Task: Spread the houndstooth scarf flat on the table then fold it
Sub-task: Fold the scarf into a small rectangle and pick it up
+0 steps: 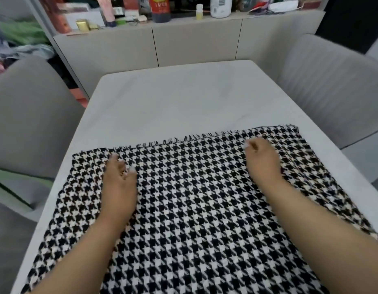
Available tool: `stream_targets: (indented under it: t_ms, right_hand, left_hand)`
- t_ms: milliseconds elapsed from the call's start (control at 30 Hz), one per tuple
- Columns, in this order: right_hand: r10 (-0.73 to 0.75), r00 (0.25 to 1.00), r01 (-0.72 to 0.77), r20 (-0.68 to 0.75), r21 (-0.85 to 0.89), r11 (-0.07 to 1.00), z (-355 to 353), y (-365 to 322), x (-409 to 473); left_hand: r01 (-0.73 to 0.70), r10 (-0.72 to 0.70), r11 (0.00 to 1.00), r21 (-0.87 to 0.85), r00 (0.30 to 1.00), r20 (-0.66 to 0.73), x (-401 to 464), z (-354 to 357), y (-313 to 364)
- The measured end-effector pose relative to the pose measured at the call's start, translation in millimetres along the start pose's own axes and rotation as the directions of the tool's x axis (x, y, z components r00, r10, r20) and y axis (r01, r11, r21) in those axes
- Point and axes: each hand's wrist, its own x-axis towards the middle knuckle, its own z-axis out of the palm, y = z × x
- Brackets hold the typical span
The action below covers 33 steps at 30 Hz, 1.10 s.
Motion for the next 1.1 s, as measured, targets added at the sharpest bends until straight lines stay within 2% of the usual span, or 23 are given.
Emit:
stream_targets:
  t_ms: [67, 133, 167, 233, 367, 500, 567, 633, 733, 833, 900, 967, 1100]
  right_hand:
    - [-0.151, 0.966, 0.171, 0.211, -0.077, 0.982, 18.6, 0.6, -34.1]
    - [-0.225, 0.865, 0.377, 0.448, -0.285, 0.881, 36.1, 9.6, -48.8]
    - [-0.248, 0.819, 0.474, 0.518, -0.366, 0.801, 42.3, 14.3, -47.4]
    - [-0.247, 0.782, 0.557, 0.573, -0.464, 0.688, 46.7, 19.6, -35.1]
    - [-0.148, 0.817, 0.500, 0.557, -0.558, 0.662, 44.6, 21.0, 9.0]
    - [-0.172, 0.910, 0.377, 0.376, -0.583, 0.720, 43.5, 3.4, 49.9]
    - [-0.176, 0.914, 0.366, 0.365, -0.558, 0.745, 44.8, -7.3, 64.8]
    - [-0.124, 0.897, 0.354, 0.424, -0.520, 0.778, 46.8, -15.4, 73.6]
    - [-0.074, 0.890, 0.336, 0.449, -0.540, 0.772, 47.5, -21.2, 81.0]
    - [-0.145, 0.930, 0.326, 0.339, -0.570, 0.754, 48.9, -28.2, 87.8]
    - [-0.230, 0.959, 0.284, 0.166, -0.522, 0.804, 55.6, -30.3, 84.5]
    - [-0.206, 0.974, 0.224, 0.088, -0.441, 0.869, 66.6, -28.8, 74.3]
    - [-0.094, 0.966, 0.156, 0.242, -0.252, 0.955, 79.6, -22.7, 43.1]
  left_hand:
    - [-0.252, 0.214, 0.934, 0.253, 0.962, 0.169, -27.5, 22.2, -3.8]
    - [-0.441, 0.248, 0.768, 0.465, 0.874, 0.419, -35.0, 39.9, -11.0]
    - [-0.517, 0.249, 0.671, 0.532, 0.833, 0.494, -29.6, 45.4, -17.0]
    - [-0.564, 0.248, 0.578, 0.590, 0.810, 0.531, -8.8, 48.7, -24.2]
    - [-0.474, 0.197, 0.601, 0.644, 0.868, 0.455, 36.3, 41.7, -26.6]
    - [-0.343, 0.161, 0.645, 0.683, 0.935, 0.316, 74.9, 31.9, -12.4]
    - [-0.335, 0.199, 0.661, 0.671, 0.941, 0.273, 88.7, 29.3, -4.9]
    - [-0.346, 0.223, 0.684, 0.642, 0.938, 0.267, 98.5, 27.5, -2.0]
    - [-0.331, 0.207, 0.775, 0.538, 0.938, 0.279, 108.5, 21.2, 0.3]
    - [-0.301, 0.186, 0.806, 0.509, 0.946, 0.265, 119.1, 10.8, 8.6]
    - [-0.289, 0.281, 0.804, 0.520, 0.955, 0.096, 122.0, 10.9, 13.7]
    - [-0.250, 0.306, 0.847, 0.469, 0.951, -0.047, 114.5, 20.2, 18.1]
    - [-0.205, 0.244, 0.920, 0.335, 0.967, -0.077, 74.3, 43.6, 10.6]
